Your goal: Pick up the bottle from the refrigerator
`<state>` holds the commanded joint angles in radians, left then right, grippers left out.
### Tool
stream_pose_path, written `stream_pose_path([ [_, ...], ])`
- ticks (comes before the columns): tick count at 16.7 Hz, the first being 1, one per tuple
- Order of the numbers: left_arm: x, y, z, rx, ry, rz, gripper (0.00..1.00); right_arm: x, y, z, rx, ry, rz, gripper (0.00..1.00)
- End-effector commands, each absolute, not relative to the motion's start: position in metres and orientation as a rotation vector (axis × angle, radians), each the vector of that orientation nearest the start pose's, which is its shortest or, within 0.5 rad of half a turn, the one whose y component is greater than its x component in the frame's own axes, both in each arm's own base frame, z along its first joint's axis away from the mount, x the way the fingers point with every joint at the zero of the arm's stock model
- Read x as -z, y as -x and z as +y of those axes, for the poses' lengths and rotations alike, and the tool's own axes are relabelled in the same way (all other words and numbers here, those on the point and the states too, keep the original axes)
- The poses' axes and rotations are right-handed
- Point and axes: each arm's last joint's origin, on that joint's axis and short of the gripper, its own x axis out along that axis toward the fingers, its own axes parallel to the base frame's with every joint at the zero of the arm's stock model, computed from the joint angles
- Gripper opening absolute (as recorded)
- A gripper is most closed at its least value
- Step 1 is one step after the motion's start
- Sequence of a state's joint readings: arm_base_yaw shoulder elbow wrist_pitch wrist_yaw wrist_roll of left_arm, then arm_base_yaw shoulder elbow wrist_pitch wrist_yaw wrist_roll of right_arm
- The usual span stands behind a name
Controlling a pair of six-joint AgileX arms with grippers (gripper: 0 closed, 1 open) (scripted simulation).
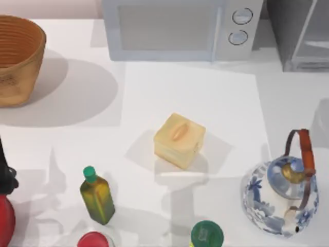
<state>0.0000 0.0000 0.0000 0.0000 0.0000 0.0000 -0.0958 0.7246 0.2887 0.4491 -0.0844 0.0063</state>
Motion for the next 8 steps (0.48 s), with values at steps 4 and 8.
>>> stream_pose_path([
  [4, -0.16, -0.106, -0.001, 0.0, 0.0, 0.0, 1.0, -0.198, -0.127, -0.006, 0.005, 0.001, -0.016, 0.0],
  [8, -0.16, -0.106, -0.001, 0.0, 0.0, 0.0, 1.0, -0.17, -0.109, -0.002, 0.001, 0.0, -0.007, 0.0],
])
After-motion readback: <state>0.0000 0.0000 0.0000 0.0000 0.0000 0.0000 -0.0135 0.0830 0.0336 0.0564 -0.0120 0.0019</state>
